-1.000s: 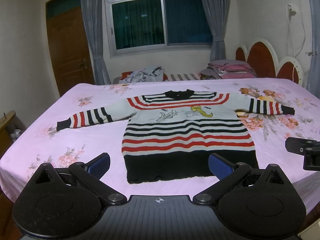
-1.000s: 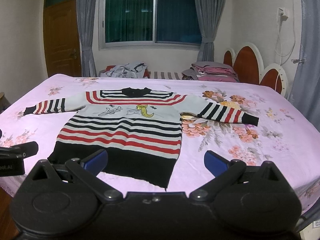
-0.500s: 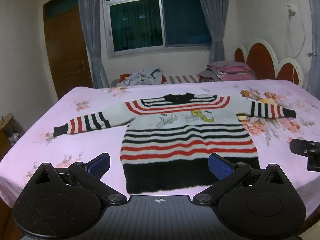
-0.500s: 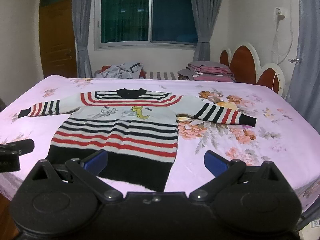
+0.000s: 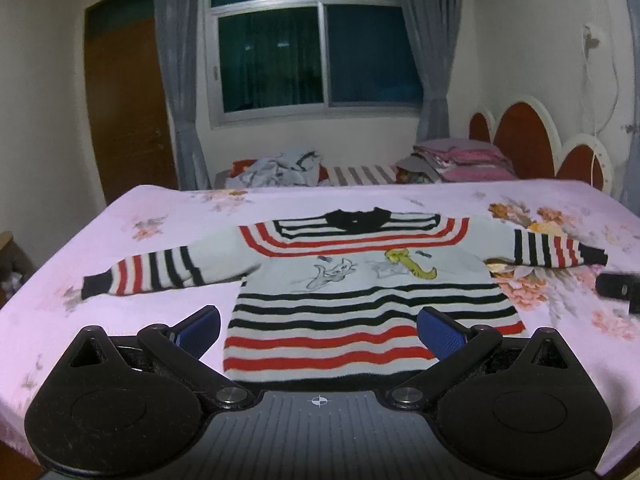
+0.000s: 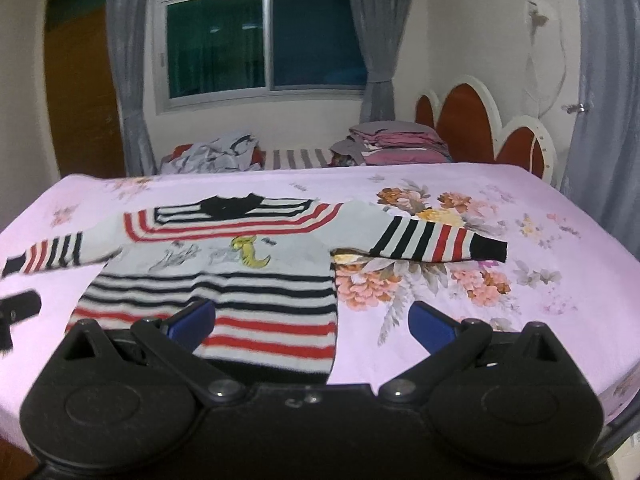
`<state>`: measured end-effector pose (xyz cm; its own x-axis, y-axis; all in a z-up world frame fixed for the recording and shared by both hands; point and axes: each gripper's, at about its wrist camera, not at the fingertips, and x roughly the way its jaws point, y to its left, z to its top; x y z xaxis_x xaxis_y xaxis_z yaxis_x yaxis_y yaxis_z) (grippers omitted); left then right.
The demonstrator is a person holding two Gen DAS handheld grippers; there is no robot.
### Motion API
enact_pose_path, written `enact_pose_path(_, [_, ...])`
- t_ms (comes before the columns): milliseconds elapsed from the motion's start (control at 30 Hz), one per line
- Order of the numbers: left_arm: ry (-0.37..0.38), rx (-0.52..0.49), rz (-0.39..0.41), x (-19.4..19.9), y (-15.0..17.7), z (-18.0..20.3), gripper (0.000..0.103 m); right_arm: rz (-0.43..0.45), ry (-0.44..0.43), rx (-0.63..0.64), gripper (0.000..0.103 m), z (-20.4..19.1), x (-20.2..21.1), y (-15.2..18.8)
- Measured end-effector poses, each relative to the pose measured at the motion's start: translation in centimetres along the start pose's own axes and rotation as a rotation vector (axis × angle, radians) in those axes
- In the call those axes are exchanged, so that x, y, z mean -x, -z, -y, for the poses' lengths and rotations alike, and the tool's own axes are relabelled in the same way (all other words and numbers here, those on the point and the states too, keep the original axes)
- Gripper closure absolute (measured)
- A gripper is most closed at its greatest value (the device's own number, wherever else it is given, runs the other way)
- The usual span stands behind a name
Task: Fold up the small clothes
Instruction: 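Move both grippers down toward the sweater, right gripper toward a sleeve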
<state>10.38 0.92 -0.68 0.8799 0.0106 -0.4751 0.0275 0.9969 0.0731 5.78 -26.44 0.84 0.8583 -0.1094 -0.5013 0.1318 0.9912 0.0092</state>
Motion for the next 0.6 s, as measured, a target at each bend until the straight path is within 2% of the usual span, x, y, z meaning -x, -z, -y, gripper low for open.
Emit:
enact_pose_path(267, [0.083, 0.024, 0.024, -5.9, -1.6, -0.8, 0.000, -0.006, 0.059, 0.000, 0.000, -1.0, -4.8, -2.3])
enact_pose_path(400, [0.182, 0.041, 0.005, -8.1, -3.3, -1.7, 0.000, 0.002, 0.094, -0.029, 0.000, -1.1, -6.4, -3.4])
enact_pose_path(600, [0.181, 0.015, -0.016, -11.7, -4.7, -1.9, 0.000, 0.004, 0.147, -0.063, 0.000, -0.3, -8.4, -4.3])
